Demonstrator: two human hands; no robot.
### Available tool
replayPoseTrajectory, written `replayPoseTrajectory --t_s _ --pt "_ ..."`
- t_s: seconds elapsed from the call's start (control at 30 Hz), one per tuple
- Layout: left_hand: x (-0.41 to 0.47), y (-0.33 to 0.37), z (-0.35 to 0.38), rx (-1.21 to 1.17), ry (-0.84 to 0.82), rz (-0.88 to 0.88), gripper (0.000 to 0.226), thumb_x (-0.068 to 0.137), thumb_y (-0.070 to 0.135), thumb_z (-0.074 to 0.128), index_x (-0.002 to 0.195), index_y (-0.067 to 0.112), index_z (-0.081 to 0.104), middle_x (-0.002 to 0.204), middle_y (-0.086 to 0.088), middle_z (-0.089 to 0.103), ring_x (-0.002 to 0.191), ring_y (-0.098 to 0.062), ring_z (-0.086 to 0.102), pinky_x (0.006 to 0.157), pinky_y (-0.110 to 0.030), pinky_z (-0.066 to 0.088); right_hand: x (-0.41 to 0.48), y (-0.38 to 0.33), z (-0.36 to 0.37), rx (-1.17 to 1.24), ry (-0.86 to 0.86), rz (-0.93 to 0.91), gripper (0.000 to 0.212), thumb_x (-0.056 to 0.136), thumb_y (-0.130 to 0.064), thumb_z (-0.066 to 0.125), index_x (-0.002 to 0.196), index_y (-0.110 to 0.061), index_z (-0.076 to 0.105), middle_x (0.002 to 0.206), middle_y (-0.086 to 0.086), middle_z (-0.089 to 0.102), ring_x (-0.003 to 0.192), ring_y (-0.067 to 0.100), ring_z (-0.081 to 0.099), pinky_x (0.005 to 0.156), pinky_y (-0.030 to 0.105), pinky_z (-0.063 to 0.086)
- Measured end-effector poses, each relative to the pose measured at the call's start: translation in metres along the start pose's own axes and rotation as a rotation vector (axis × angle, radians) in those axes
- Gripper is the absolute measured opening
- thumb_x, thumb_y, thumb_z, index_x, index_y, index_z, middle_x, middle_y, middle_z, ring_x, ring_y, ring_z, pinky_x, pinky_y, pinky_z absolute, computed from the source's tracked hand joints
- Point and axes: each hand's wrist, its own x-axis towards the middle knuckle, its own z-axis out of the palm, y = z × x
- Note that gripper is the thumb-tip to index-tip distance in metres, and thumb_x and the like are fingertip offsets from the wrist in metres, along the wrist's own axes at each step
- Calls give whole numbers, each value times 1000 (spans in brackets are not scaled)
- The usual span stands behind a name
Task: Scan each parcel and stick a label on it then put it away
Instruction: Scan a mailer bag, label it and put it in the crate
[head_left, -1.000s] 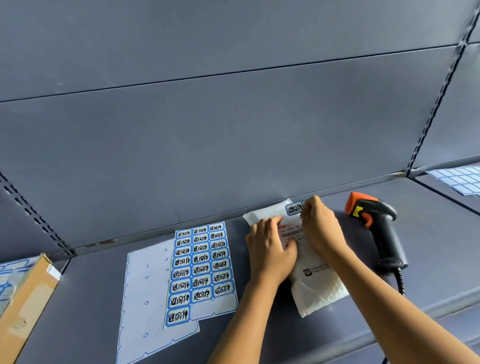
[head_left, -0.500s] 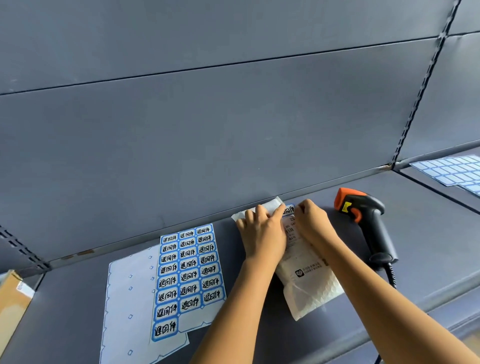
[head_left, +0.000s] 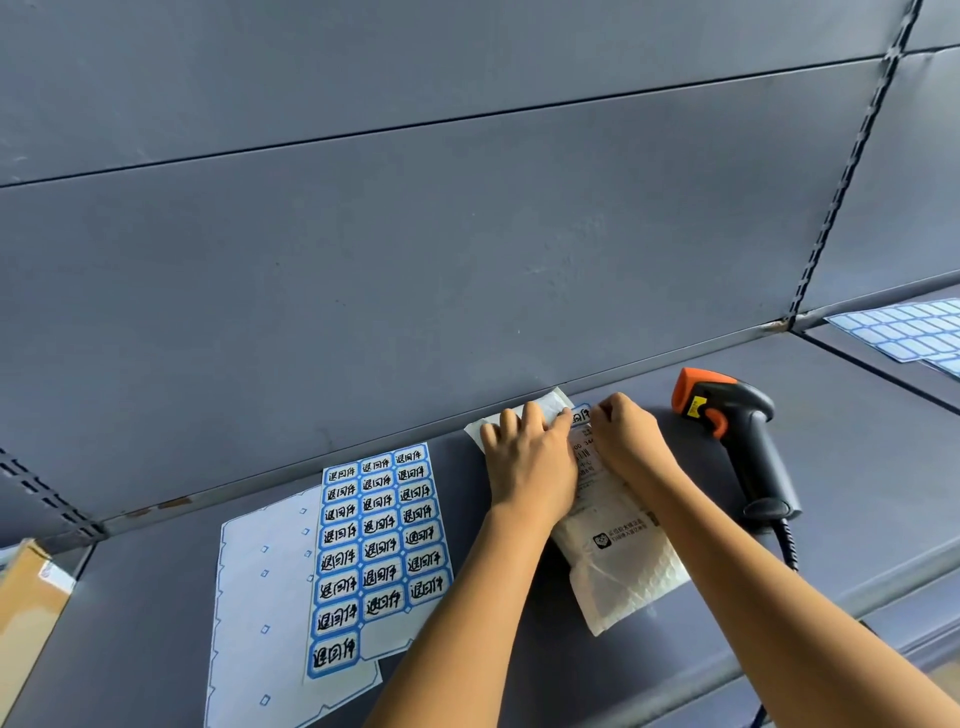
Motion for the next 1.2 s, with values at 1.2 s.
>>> replayPoseTrajectory --t_s 1.2 --pt "-10 -3 -2 5 159 -206 10 71 27 58 75 19 62 77 -6 58 70 -28 56 57 -35 45 -14 -2 -19 26 -160 96 30 91 -30 53 86 -3 64 74 7 61 65 18 56 55 22 42"
